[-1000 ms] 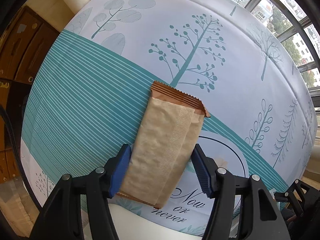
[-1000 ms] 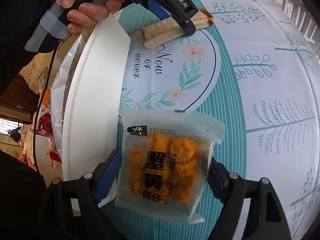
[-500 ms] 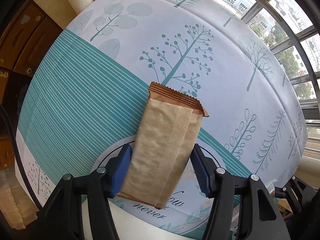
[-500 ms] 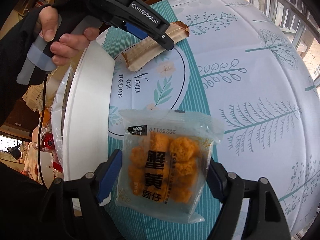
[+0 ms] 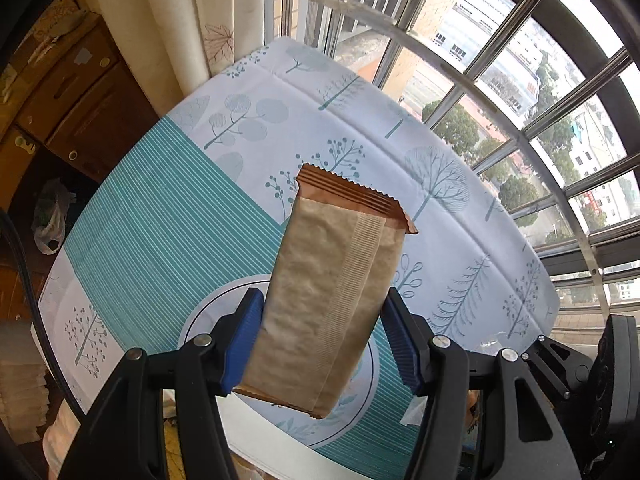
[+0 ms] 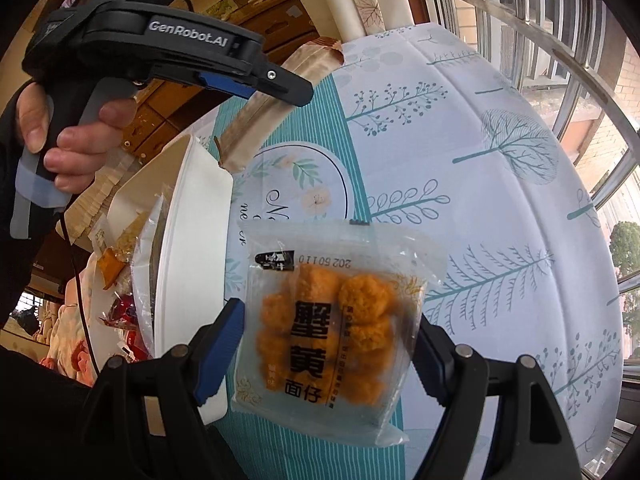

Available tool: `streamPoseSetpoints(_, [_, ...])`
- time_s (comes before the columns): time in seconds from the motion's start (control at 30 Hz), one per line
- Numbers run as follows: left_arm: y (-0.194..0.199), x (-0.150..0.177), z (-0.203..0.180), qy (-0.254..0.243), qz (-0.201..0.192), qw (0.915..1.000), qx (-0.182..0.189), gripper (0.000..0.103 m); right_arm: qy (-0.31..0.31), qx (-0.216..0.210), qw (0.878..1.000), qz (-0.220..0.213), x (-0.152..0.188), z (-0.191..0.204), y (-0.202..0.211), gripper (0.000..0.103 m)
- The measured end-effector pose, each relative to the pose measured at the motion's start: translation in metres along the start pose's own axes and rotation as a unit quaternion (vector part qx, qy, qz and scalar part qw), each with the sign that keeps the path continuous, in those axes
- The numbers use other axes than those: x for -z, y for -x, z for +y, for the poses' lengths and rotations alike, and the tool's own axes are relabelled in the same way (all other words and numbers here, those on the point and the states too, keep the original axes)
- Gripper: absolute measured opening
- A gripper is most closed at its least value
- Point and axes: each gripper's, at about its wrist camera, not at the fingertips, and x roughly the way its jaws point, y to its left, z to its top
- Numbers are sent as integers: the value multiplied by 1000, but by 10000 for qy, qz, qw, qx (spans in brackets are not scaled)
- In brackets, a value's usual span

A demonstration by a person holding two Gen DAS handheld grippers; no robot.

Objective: Organize snacks
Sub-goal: 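Lift and carry the wafer bar with the left gripper while the right carries the cookie packet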

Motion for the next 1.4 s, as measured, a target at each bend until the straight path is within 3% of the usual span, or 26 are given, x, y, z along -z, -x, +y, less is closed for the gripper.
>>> streamPoseSetpoints(0.37, [81,43,-9,702,-772,9944,165,59,90,-153,9989,-443,-5,18,33,78])
streamPoseSetpoints(0.8, [172,145,-3,1213,-1359,9830,227,59,310,-426,9940,-956,5,75,57,78])
streamPoseSetpoints(1.1, [189,220,15,1797,-1447,9729,124,59,454,-719,9923,-906,26,120,51,78])
streamPoseSetpoints(1.4, [182,280,30,2440,-1316,9608,-30,60,725,-936,9898,-791,40,156,46,79])
